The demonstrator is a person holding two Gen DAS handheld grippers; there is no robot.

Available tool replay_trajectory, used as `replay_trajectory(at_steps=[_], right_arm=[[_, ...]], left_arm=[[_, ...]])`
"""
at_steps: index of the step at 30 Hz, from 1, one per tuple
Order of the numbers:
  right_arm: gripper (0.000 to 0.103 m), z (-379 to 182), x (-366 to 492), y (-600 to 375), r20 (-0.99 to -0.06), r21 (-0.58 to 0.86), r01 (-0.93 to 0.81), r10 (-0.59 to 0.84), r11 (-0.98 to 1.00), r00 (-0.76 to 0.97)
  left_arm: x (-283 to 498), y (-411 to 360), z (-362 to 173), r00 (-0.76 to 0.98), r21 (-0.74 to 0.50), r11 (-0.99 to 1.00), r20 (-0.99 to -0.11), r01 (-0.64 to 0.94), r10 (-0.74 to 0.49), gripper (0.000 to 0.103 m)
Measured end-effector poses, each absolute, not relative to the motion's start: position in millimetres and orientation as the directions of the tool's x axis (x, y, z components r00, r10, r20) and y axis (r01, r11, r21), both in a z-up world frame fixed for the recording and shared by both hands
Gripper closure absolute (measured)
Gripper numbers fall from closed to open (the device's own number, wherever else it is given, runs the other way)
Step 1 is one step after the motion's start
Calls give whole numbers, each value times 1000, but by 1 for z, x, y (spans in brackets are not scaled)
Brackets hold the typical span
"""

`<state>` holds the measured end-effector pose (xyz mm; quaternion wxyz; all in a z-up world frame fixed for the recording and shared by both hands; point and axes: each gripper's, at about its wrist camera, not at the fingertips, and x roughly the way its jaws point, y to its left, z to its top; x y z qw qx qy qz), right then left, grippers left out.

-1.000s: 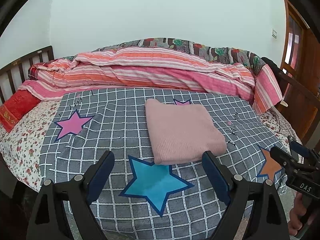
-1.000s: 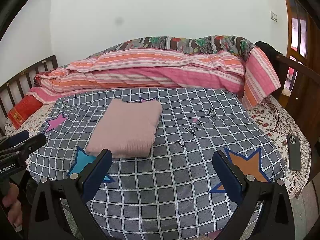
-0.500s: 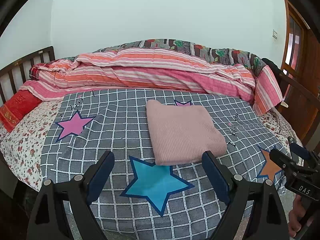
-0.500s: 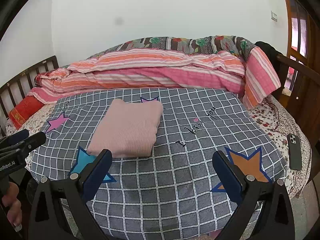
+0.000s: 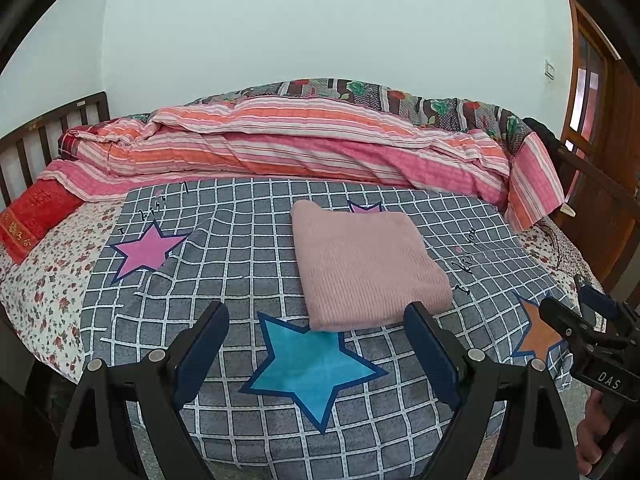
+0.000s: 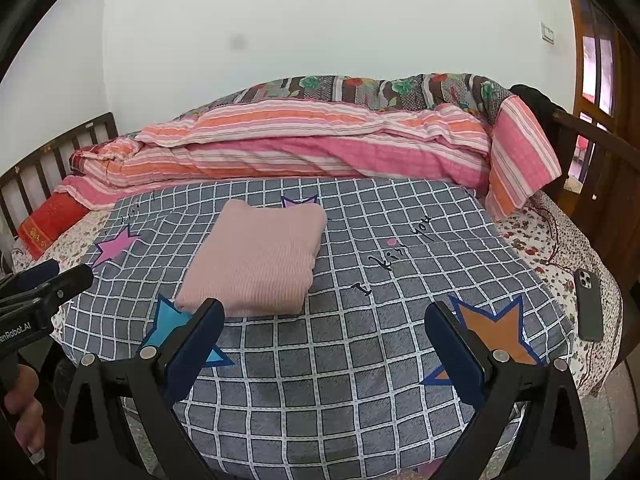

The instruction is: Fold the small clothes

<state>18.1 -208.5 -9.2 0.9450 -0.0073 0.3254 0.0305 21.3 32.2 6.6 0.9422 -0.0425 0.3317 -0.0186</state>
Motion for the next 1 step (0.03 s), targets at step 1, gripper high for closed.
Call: replay_trajectory(at_steps=[1], right_arm=[[4, -9, 18, -208, -617, 6, -63, 54, 998, 785]], left_arm=[[22, 32, 6, 778, -91, 996, -625, 5, -61, 14]])
